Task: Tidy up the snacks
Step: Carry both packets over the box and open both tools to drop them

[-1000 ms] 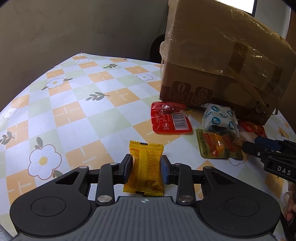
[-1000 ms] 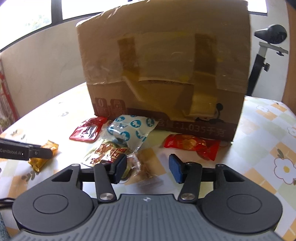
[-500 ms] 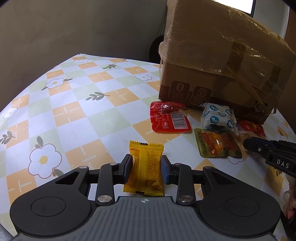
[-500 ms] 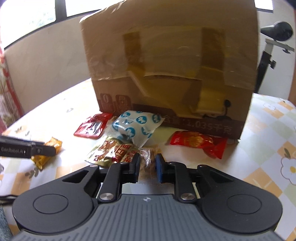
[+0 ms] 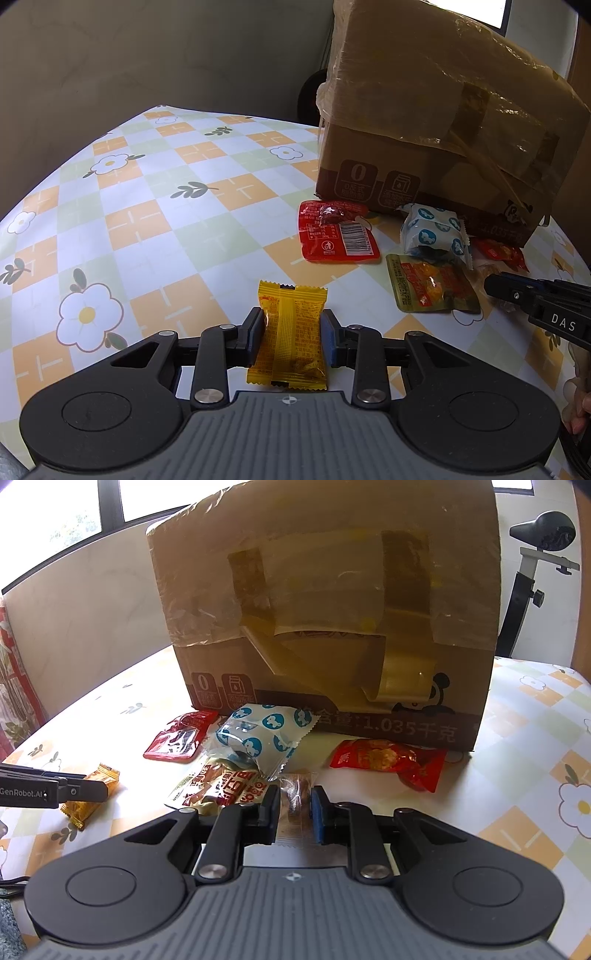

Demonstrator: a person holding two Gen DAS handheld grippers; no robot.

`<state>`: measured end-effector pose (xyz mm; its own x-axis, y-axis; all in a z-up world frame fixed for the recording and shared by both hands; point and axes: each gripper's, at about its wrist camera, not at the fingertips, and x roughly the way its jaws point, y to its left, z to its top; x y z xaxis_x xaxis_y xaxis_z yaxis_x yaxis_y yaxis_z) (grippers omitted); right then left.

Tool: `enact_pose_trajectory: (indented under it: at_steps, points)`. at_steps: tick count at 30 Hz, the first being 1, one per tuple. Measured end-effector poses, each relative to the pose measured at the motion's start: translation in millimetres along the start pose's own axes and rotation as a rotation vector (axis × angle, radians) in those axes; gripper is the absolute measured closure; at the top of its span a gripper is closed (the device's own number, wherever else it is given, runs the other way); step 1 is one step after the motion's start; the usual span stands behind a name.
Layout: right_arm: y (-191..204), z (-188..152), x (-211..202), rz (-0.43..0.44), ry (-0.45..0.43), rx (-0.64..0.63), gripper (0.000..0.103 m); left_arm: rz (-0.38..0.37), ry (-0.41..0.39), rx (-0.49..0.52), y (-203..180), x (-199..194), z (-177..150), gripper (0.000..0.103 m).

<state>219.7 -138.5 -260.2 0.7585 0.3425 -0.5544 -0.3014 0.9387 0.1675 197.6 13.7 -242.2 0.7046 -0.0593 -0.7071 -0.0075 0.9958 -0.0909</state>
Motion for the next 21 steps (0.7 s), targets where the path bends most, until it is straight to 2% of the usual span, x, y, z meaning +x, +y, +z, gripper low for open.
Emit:
enact_pose_trajectory:
  at_steps: [5,12,16,21]
  points:
    - [0.9,-0.7,-6.8,-0.004,-0.032,-0.004,0.083,0.001,-0.018,-0.005,1.9,-5.2,2.8,0.069]
    - [-4.8,7.4,-29.0,-0.008,-0.094,0.024,0.083,-0.024,-0.167,0.031,-3.6,-37.1,30.3,0.069]
    - [-7.2,24.6,-53.3,-0.001,-0.175,0.03,0.083,-0.079,-0.26,0.08,-17.5,-57.9,53.0,0.069]
    - [-5.6,63.8,-87.0,0.015,-0.31,0.003,0.083,-0.17,-0.385,0.114,-39.6,-82.2,98.3,0.069]
